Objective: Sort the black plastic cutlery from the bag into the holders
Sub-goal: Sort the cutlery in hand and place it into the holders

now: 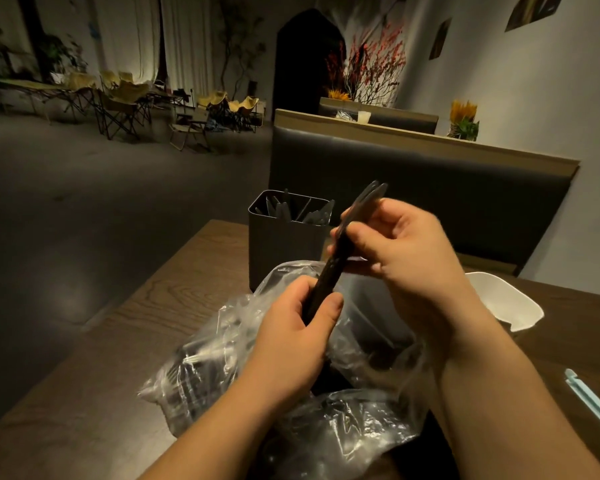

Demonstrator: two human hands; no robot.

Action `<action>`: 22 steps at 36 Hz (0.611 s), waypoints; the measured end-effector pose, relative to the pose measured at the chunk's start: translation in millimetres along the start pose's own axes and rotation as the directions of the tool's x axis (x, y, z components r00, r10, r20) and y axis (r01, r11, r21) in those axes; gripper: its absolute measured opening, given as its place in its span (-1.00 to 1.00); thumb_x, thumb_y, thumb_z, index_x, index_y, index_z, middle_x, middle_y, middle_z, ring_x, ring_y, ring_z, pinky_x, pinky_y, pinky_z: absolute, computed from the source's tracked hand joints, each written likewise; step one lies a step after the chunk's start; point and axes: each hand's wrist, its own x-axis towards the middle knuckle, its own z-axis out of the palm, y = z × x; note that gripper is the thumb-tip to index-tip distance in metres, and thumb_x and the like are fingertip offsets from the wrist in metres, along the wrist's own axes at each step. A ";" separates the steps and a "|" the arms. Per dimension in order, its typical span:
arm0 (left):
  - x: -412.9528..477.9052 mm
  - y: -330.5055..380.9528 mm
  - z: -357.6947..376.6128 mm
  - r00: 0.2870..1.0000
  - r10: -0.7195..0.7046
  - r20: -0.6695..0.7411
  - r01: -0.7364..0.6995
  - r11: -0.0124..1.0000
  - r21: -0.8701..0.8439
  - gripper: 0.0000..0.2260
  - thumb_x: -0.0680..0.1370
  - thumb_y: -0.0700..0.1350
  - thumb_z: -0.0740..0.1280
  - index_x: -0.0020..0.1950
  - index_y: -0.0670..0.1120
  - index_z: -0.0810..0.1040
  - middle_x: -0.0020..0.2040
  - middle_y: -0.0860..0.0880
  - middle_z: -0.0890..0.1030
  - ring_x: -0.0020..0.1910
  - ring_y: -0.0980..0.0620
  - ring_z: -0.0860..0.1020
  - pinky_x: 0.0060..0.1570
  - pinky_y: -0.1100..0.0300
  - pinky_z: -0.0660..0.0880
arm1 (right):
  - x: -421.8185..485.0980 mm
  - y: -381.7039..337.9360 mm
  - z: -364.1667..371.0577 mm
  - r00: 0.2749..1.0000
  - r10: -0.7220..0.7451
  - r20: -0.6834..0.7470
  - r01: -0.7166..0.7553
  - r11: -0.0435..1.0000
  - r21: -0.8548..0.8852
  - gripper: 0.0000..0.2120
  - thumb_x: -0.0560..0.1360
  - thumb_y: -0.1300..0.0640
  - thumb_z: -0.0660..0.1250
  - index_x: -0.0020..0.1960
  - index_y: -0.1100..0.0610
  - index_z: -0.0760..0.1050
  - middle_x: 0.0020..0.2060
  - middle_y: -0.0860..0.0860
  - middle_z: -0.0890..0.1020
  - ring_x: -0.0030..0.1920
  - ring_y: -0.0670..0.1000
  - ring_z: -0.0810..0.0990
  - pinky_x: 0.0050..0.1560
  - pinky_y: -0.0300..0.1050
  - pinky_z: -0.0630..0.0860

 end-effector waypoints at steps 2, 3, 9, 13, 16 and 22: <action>-0.5 2.0 0.0 0.999 0.029 -0.021 -0.028 1.000 0.013 -0.87 0.66 -0.08 0.28 -0.05 -0.08 0.52 -0.36 0.12 0.43 -0.37 0.15 0.38 -0.33 0.23 0.35 | 4.4 -8.0 -2.7 0.997 -0.035 -0.069 0.038 0.999 0.040 -0.86 0.59 0.34 0.28 0.06 0.18 0.58 -0.17 0.06 0.73 -0.13 0.06 0.74 -0.19 -0.13 0.65; -0.7 2.4 0.4 0.999 0.040 -0.030 -0.040 0.999 0.013 -0.88 0.66 -0.09 0.27 -0.03 -0.08 0.53 -0.36 0.13 0.43 -0.37 0.17 0.38 -0.33 0.26 0.35 | 6.4 -12.0 -3.5 0.996 -0.043 -0.083 0.046 0.998 0.031 -0.86 0.60 0.33 0.27 0.07 0.18 0.57 -0.15 0.06 0.72 -0.12 0.05 0.74 -0.20 -0.16 0.64; 0.6 2.7 1.1 0.997 0.023 -0.073 -0.028 0.998 -0.063 -0.98 0.63 -0.12 0.31 0.04 -0.03 0.52 -0.33 0.12 0.46 -0.35 0.18 0.41 -0.33 0.31 0.38 | 13.7 -22.9 2.8 0.992 -0.109 -0.065 0.104 0.992 -0.073 -0.84 0.61 0.30 0.26 0.15 0.18 0.55 -0.05 0.09 0.70 -0.07 0.02 0.73 -0.15 -0.13 0.67; 3.0 -2.5 -1.4 0.980 -0.050 -0.194 0.029 0.994 -0.109 -0.86 0.59 -0.12 0.38 0.11 0.05 0.52 -0.23 0.10 0.56 -0.22 0.18 0.52 -0.14 0.27 0.50 | 34.1 -39.3 -3.5 0.949 -0.160 -0.271 0.172 0.985 0.023 -0.86 0.62 0.30 0.25 0.08 0.13 0.53 -0.05 0.06 0.70 -0.06 0.01 0.73 -0.15 -0.15 0.66; 3.4 -4.1 -2.9 0.974 -0.046 -0.221 0.023 0.994 -0.109 -0.91 0.59 -0.12 0.38 0.05 0.06 0.55 -0.26 0.14 0.53 -0.25 0.20 0.50 -0.18 0.26 0.47 | 60.5 -39.6 -7.9 0.859 -0.260 -0.441 0.241 0.965 -0.100 -0.90 0.61 0.24 0.30 0.04 0.06 0.53 -0.02 -0.01 0.69 -0.02 -0.03 0.72 -0.06 -0.12 0.68; 3.0 -1.4 -2.2 0.984 -0.013 -0.177 -0.005 0.995 -0.101 -0.94 0.59 -0.19 0.37 -0.03 -0.03 0.58 -0.31 0.17 0.51 -0.30 0.21 0.46 -0.24 0.33 0.45 | 104.0 -18.8 2.8 0.770 -0.296 -0.565 0.257 0.955 -0.150 -0.90 0.58 0.19 0.35 0.00 -0.01 0.54 -0.04 -0.05 0.68 0.02 -0.06 0.68 0.06 -0.01 0.66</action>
